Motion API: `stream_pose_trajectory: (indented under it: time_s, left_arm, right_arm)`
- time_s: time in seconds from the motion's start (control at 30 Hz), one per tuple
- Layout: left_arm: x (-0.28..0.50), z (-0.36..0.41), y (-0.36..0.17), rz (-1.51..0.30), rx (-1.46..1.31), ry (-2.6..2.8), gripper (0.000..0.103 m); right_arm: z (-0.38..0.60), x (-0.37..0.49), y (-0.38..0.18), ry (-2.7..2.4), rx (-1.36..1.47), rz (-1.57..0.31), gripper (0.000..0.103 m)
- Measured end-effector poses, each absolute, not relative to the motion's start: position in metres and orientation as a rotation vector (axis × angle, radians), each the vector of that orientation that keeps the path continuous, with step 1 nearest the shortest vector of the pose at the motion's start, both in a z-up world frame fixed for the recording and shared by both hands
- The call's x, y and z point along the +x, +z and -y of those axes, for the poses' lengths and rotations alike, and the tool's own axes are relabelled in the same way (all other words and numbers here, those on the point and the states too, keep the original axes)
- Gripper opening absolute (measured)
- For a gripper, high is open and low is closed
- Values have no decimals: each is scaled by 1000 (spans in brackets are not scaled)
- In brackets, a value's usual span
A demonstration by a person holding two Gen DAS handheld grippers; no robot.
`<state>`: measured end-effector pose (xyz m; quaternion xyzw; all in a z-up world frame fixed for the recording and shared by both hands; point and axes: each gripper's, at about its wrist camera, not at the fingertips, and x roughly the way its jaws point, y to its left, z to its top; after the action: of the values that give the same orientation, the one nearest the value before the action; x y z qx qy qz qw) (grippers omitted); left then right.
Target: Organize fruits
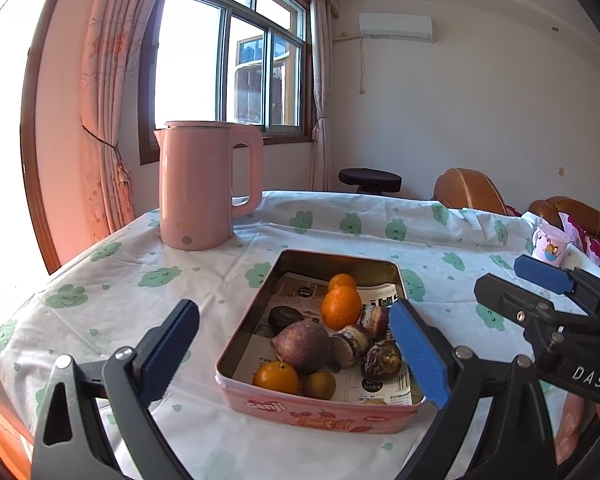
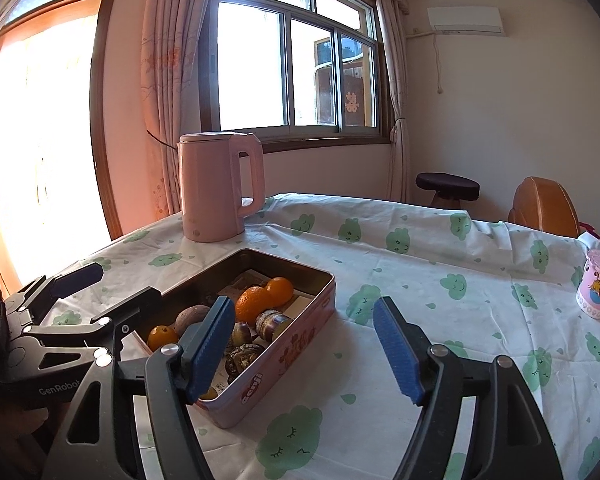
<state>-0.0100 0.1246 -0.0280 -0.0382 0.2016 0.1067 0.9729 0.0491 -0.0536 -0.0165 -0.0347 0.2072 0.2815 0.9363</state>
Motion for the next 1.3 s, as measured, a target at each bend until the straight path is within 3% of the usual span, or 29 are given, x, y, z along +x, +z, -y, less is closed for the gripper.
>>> stream_pose_trajectory:
  time_s: [1.3]
  left_arm:
    - [-13,-112,-21,-383,-42,199,103]
  right_arm:
    - [76,51,-16,516,-39,-392,74]
